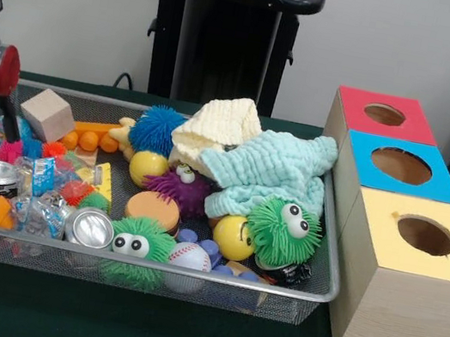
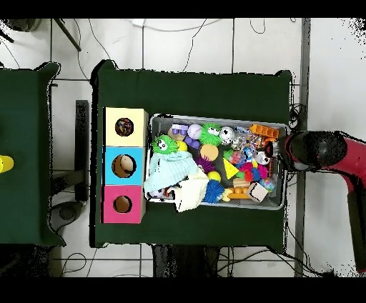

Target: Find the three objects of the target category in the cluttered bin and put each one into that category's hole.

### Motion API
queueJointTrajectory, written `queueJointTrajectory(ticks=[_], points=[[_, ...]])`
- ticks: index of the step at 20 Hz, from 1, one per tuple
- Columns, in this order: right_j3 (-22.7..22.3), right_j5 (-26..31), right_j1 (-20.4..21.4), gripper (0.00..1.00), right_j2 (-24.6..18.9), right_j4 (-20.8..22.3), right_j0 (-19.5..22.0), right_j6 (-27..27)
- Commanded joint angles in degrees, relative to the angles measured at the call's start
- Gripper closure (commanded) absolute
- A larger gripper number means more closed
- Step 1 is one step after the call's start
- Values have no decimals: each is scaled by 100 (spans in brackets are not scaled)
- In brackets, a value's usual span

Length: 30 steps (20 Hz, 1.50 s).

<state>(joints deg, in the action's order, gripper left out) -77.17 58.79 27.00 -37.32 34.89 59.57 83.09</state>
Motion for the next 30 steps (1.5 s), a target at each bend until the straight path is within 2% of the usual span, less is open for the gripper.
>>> queueJointTrajectory(ticks=[1, 5, 12, 16, 21, 25, 30], points=[[192, -638, -430, 0, -151, 207, -202, -849], [297, -789, -650, 0, -129, 231, -245, -893], [132, -1124, -695, 0, -53, 233, -245, -759], [188, -1295, -877, 0, -41, 267, -266, -756], [600, -1464, -1454, 0, -98, 300, -334, -972], [778, -1554, -1686, 0, -134, 316, -352, -1088], [627, -1694, -1650, 0, -84, 368, -333, -952]])
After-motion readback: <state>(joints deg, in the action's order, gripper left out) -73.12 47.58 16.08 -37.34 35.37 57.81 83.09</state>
